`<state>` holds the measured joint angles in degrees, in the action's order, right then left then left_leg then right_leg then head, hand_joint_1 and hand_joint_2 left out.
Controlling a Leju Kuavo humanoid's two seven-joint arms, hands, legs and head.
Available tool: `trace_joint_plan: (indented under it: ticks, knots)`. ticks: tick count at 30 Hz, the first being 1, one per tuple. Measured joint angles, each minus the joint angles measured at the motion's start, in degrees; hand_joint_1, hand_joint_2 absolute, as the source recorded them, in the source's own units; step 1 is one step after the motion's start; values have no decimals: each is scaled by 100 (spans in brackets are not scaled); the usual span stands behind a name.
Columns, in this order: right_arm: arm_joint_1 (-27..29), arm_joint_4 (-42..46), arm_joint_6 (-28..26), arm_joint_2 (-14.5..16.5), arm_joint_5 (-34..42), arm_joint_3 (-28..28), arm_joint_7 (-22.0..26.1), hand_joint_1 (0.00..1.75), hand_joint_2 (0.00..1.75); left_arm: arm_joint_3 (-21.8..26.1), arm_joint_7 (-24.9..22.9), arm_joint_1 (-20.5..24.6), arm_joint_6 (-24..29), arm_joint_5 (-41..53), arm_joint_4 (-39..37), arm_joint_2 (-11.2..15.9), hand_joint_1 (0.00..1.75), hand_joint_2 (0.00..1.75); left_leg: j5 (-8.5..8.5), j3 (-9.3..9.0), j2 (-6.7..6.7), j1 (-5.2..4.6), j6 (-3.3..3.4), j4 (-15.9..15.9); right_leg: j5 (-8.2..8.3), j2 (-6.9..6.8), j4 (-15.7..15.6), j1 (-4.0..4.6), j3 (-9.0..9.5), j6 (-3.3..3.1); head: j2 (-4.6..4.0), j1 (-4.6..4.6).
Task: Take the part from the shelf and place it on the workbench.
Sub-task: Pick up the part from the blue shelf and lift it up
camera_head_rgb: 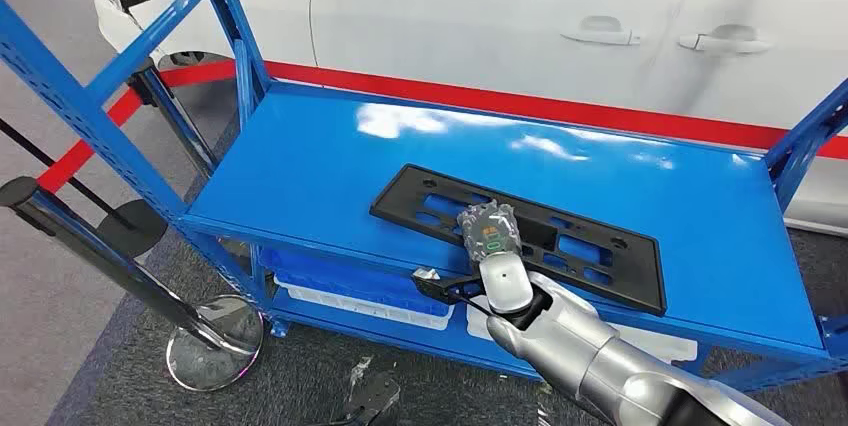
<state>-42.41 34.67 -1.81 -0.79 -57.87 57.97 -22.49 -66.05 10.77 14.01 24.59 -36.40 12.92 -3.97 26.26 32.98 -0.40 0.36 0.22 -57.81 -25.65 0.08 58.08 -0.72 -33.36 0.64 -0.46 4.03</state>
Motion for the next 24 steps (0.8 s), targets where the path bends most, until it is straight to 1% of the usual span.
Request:
trace_joint_plan:
  ticks: [2,3,4,5,6,7,8,9,10,11,12,13,14,15,16,18,19,20,21,23,24]
  knots:
    - [19,16,-145,-14,104,-32,52,175,175,0,51,-9,8,-2,0,9,0,175,-5,4,4,0,33,3,10,8,-16,1,3,28,0,-1]
    - [40,43,-276,-34,205,-64,99,175,175,0,103,-15,13,-6,0,15,0,175,-18,-1,13,8,70,17,-1,15,-9,-6,-7,57,0,-2]
    - [64,91,-395,-56,312,-97,146,175,175,0,157,-17,13,-10,0,21,0,175,-31,-12,20,16,108,39,-55,17,58,-10,-38,80,-1,-5]
    - [91,166,-495,-85,412,-132,182,175,175,0,211,-17,9,-15,0,25,0,175,-46,-22,28,26,153,61,-168,17,237,-13,-119,101,-1,-15]
    - [119,249,-566,-118,485,-167,206,175,175,0,256,-17,2,-21,0,27,0,175,-52,-27,33,27,184,73,-331,17,541,-18,-262,114,-1,-21]
    - [147,338,-620,-147,540,-202,223,175,175,0,291,-19,-3,-25,0,32,0,175,-50,-25,34,22,207,73,-507,15,930,-16,-443,124,-1,-29]
    - [179,418,-666,-178,577,-239,235,175,175,0,313,-24,7,-28,0,38,0,175,-46,-22,33,19,225,71,-649,15,1321,-17,-635,133,0,-32]
    - [214,498,-730,-210,609,-274,245,175,175,0,328,-32,43,-29,0,44,0,175,-40,-25,30,15,233,68,-698,15,1582,-19,-774,142,-1,-31]
    - [252,597,-828,-248,647,-310,254,175,175,0,345,-40,101,-29,0,49,0,175,-32,-31,24,15,238,63,-642,14,1643,-25,-821,146,-1,-32]
    - [293,728,-970,-295,695,-350,265,175,175,0,376,-49,171,-38,0,52,0,175,-20,-41,15,16,238,54,-489,14,1486,-31,-766,145,-1,-33]
    - [332,923,-1150,-357,746,-405,280,175,175,0,425,-58,238,-58,0,53,0,175,0,-52,7,18,229,36,-263,13,1121,-37,-612,137,-2,-34]
    - [366,1163,-1328,-427,784,-474,298,175,175,0,484,-65,290,-86,0,54,0,175,26,-54,3,13,209,11,-90,14,738,-35,-440,127,-2,-35]
    - [391,1443,-1477,-499,806,-552,315,175,175,0,544,-72,327,-113,0,55,0,175,53,-46,1,3,182,-23,20,17,398,-27,-291,111,-2,-34]
    - [426,1752,-1591,-573,802,-635,329,175,175,1,597,-79,356,-132,0,58,0,175,72,-34,4,-7,154,-47,67,22,182,-17,-196,95,-1,-30]
    - [472,2052,-1659,-647,773,-712,335,175,175,2,631,-87,380,-140,0,62,0,175,82,-21,8,-16,127,-55,38,29,118,-3,-167,77,-1,-26]
    - [598,2660,-1730,-784,674,-843,340,175,175,5,664,-106,408,-141,0,73,0,175,98,-14,13,-9,77,-54,36,37,85,-2,-156,23,-1,-20]
    - [659,2967,-1754,-846,619,-900,342,175,175,9,666,-116,413,-141,0,77,0,175,144,2,15,-2,51,-94,41,37,71,-9,-148,-6,-2,-17]
    - [711,3268,-1793,-892,566,-952,349,175,175,15,666,-122,406,-141,0,81,0,175,243,57,16,5,24,-229,48,36,55,-21,-140,-38,-1,-11]
    - [758,3558,-1851,-931,518,-1009,357,175,175,22,663,-127,393,-137,0,84,0,175,395,170,17,10,-1,-483,50,34,45,-31,-133,-62,-1,-6]
    - [867,4087,-2018,-997,446,-1123,384,175,175,42,648,-137,352,-121,0,89,0,175,723,511,17,17,-42,-1219,40,26,49,-28,-130,-95,-1,0]
    - [936,4343,-2111,-1031,451,-1180,416,175,175,48,631,-147,332,-108,0,92,0,175,799,660,18,19,-56,-1515,33,22,55,-25,-129,-103,-2,-2]
